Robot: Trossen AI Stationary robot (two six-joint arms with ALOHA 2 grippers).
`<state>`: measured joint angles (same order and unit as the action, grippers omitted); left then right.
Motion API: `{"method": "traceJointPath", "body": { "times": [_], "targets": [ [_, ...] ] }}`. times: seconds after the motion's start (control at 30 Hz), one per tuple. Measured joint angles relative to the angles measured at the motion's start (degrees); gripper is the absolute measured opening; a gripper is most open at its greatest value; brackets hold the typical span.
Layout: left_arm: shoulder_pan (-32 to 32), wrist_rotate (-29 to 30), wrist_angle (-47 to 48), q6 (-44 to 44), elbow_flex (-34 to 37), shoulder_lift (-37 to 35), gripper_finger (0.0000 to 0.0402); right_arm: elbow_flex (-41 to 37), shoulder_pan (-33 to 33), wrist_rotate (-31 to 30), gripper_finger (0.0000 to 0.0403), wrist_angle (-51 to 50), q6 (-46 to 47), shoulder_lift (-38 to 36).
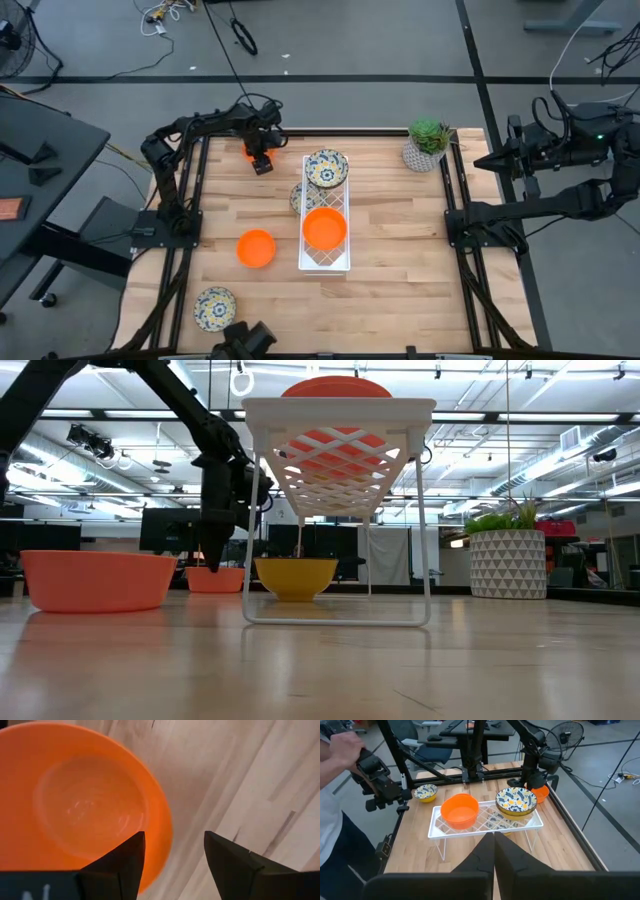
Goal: Pick & Place Mini bowls
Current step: Stack the orange bowl on top of the orange bowls on the shelf
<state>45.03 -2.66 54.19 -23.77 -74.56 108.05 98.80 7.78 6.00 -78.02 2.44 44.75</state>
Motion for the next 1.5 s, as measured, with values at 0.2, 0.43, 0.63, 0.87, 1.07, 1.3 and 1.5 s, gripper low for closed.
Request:
{"method": "traceJointPath", "body": {
  "times": [0.2,0.43,0.63,0.87,1.07,1.3,1.5],
  "targets": [
    [-0.30,0.04,-0.95,0.60,0.00,0.00,0.0170,0.00,0.01,0.02,0.0011,0.00,0.00,0.00],
    [-0.26,0.07,-0.92,0.61,0.00,0.00,0.0088,0.00,0.01,0.00,0.0011,-0.02,0.00,0.00],
    [-0.28,0.07,-0.97,0.61,0.00,0.00,0.0032,0.00,0.01,0.02,0.0011,-0.02,0.00,0.00],
    [-0.30,1.02,-1.10,0.56,-0.02,-0.04,0.0006,0.00,0.01,0.00,0.0011,0.00,0.00,0.00],
    [-0.30,1.61,-0.83,0.52,-0.02,-0.04,0.0004,0.00,0.01,0.02,0.0011,-0.01,0.01,0.00],
    [-0.46,4.80,0.53,0.44,0.00,-1.23,0.0002,0.00,0.01,0.00,0.0011,0.00,0.00,0.00],
    [-0.52,5.65,2.99,0.52,0.02,-4.56,0.0001,0.00,0.01,0.00,0.0011,0.00,0.00,0.00]
  ]
}}
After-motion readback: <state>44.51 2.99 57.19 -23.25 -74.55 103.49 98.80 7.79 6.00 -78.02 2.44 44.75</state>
